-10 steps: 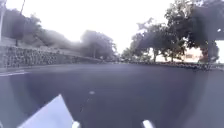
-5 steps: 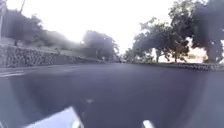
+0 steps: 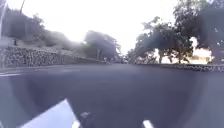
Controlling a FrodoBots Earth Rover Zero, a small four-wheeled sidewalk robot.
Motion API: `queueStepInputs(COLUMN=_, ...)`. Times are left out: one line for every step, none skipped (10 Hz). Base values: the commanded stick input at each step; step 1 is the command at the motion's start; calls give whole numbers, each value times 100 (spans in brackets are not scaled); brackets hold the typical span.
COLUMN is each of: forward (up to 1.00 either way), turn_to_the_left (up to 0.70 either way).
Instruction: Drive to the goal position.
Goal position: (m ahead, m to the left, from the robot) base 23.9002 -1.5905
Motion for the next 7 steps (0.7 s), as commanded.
queueStepInputs(forward=85, turn_to_the_left=0)
queueStepInputs(forward=85, turn_to_the_left=-1)
queueStepInputs(forward=85, turn_to_the_left=-14)
queueStepInputs(forward=85, turn_to_the_left=-26)
queueStepInputs(forward=85, turn_to_the_left=-34)
queueStepInputs(forward=85, turn_to_the_left=-34)
queueStepInputs(forward=85, turn_to_the_left=-34)
